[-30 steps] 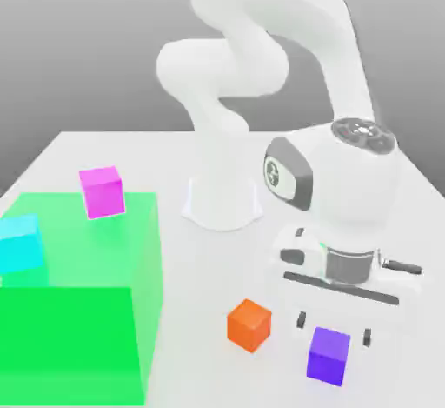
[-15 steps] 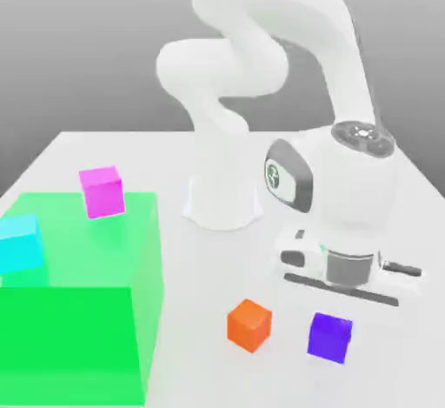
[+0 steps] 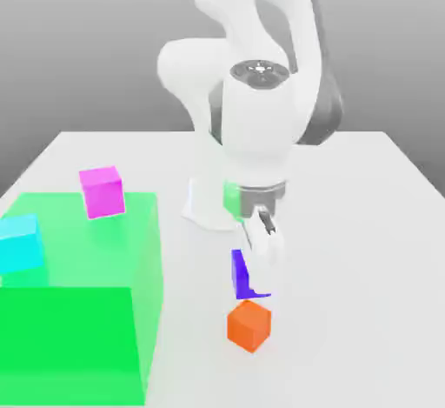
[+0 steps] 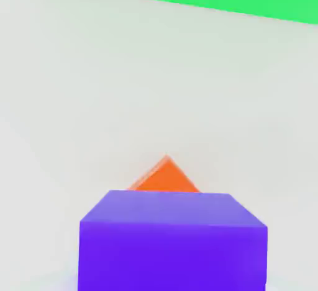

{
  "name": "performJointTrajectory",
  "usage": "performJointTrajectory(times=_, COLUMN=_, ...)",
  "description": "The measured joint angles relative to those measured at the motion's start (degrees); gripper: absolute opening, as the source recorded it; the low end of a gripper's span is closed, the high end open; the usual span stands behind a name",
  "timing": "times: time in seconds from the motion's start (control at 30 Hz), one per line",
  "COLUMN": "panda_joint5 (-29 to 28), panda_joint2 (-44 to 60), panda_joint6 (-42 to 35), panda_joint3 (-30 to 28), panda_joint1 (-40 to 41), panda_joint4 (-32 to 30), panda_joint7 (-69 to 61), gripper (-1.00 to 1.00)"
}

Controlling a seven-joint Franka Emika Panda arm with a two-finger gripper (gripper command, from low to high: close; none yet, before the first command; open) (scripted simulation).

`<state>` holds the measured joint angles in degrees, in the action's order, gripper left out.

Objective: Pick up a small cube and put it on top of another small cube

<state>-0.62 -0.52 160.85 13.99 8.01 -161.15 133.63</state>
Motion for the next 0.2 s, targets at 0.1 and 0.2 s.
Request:
performJointTrajectory(times=0.1, panda_joint5=-3.9, panda_joint2=5.2, panda_joint6=4.8, panda_joint3=-1.3, panda_joint1=-0.5, panda_joint4=0.1, panda_joint7=2.9, gripper=1.00)
performJointTrajectory(times=0.2, panda_joint5=-3.9, panda_joint2=5.2, panda_joint6=4.8, panda_joint3=-1.3, panda_joint1=-0.5, panda_joint4=0.1, panda_joint7=2.9, gripper=1.00)
